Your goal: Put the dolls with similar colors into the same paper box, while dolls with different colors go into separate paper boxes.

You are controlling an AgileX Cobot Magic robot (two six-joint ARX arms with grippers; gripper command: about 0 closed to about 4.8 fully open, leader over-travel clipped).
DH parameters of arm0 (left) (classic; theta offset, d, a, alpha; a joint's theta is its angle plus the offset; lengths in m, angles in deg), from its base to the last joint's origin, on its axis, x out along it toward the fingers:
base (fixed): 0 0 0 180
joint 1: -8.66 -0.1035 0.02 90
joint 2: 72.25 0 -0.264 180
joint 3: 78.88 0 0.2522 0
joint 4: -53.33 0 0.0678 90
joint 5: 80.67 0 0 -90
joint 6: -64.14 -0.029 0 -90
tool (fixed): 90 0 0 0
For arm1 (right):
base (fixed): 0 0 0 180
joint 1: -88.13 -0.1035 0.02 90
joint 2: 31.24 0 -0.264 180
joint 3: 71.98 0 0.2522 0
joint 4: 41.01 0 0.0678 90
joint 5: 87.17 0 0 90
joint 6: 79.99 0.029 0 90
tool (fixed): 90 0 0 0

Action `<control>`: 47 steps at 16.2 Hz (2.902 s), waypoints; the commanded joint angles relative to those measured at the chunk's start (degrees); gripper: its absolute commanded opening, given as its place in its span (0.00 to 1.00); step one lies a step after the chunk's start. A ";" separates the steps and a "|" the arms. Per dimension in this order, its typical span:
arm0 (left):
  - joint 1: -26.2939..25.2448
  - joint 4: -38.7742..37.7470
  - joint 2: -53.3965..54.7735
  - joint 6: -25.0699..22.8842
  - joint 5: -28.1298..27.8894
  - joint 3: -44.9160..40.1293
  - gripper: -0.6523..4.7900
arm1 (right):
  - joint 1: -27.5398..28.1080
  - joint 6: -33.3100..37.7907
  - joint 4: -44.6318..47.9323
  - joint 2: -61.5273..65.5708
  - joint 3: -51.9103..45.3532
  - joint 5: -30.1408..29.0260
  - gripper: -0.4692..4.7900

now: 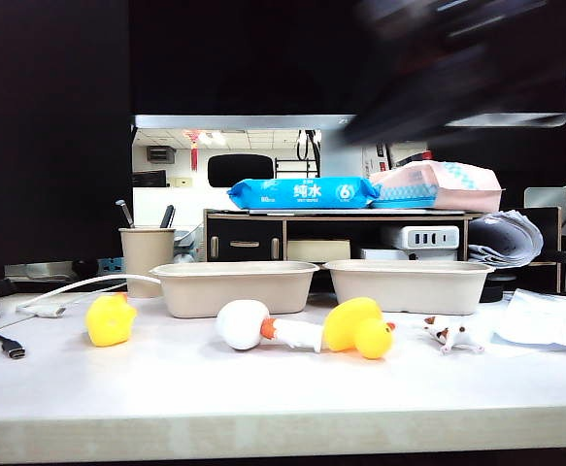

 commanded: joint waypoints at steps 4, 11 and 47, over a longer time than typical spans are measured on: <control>-3.82 0.48 -0.07 -0.22 0.09 0.07 0.11 | -6.49 -2.19 -3.48 32.57 26.38 -6.99 0.32; -8.55 0.48 -0.42 -0.22 0.09 0.07 0.11 | -12.90 -2.95 -7.43 47.12 41.57 2.69 0.54; -8.55 0.48 -3.10 -0.22 0.11 0.07 0.11 | -7.89 0.48 0.11 49.90 44.98 17.22 0.36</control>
